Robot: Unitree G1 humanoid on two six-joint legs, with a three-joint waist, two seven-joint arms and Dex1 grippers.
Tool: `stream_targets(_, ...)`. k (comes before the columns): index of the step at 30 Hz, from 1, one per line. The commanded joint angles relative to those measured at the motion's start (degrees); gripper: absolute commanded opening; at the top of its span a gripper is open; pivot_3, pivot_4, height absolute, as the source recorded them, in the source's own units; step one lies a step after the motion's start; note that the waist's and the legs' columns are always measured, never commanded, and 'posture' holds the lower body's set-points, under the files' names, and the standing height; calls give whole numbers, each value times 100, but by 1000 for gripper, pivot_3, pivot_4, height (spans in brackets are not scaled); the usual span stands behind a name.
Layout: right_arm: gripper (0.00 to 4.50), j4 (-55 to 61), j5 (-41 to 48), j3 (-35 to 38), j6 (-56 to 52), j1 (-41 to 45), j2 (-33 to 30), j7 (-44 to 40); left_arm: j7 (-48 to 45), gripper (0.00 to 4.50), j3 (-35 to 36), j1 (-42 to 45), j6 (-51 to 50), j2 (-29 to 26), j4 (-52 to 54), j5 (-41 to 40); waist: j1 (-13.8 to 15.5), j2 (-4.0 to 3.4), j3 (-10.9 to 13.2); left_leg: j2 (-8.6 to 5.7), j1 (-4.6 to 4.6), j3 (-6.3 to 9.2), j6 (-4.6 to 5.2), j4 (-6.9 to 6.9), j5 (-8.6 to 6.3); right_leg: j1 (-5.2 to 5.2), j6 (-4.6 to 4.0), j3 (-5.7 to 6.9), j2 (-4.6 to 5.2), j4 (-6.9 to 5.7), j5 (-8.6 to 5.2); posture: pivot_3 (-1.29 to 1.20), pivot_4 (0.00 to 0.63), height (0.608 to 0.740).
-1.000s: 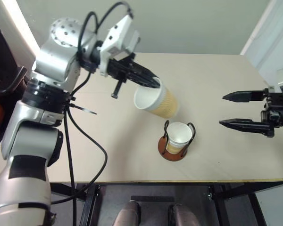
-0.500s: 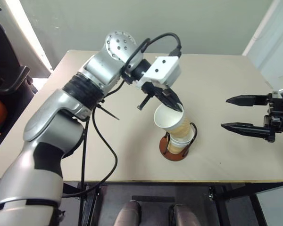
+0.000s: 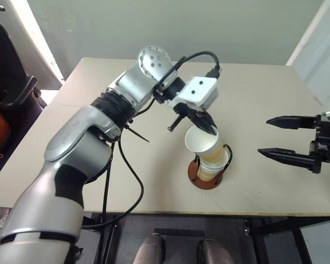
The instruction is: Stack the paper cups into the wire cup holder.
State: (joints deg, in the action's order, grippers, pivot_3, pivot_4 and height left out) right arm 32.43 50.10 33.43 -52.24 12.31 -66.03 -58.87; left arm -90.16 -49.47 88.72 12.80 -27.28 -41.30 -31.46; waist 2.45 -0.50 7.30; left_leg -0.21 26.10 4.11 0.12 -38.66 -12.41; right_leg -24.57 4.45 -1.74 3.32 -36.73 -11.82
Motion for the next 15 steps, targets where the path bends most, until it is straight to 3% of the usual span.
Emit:
stream_targets(1, 4156, 147, 121, 294, 15, -44, -39, 88, -234, 50, 23, 243, 131, 61, 55, -101, 3, 0, 0, 0, 0, 1, 1, -4, -1, 2, 1, 0, 0, 0, -1, 0, 150, 740)
stream_targets(6, 4156, 197, 158, 386, 27, -143, -34, 134, -234, 50, -35, 243, 289, 187, -43, 100, 9, 0, 0, -2, -2, 1, 4, -12, -3, 7, 7, -1, 0, -3, -4, 0, 150, 740)
stream_targets(7, 4156, 201, 157, 405, 35, -164, -32, 138, -234, 221, 18, 249, 329, 260, -128, 199, 12, 0, 0, -2, -2, 1, 6, -15, -5, 9, 8, -1, 0, -3, -4, 0, 150, 740)
stream_targets(9, 4156, 211, 162, 421, 45, -187, -30, 150, -234, 646, 68, 257, 394, 345, -234, 324, 14, 0, 0, -2, -2, 1, 10, -27, -10, 13, 11, -1, 0, -5, -6, 0, 150, 740)
stream_targets(15, 4156, 218, 124, 365, 118, -223, -20, 175, -234, 2644, 331, 269, 670, 573, -546, 732, 19, 0, 0, -3, -1, 0, 15, -38, -16, 18, 16, -3, 0, -5, -8, 0, 150, 740)
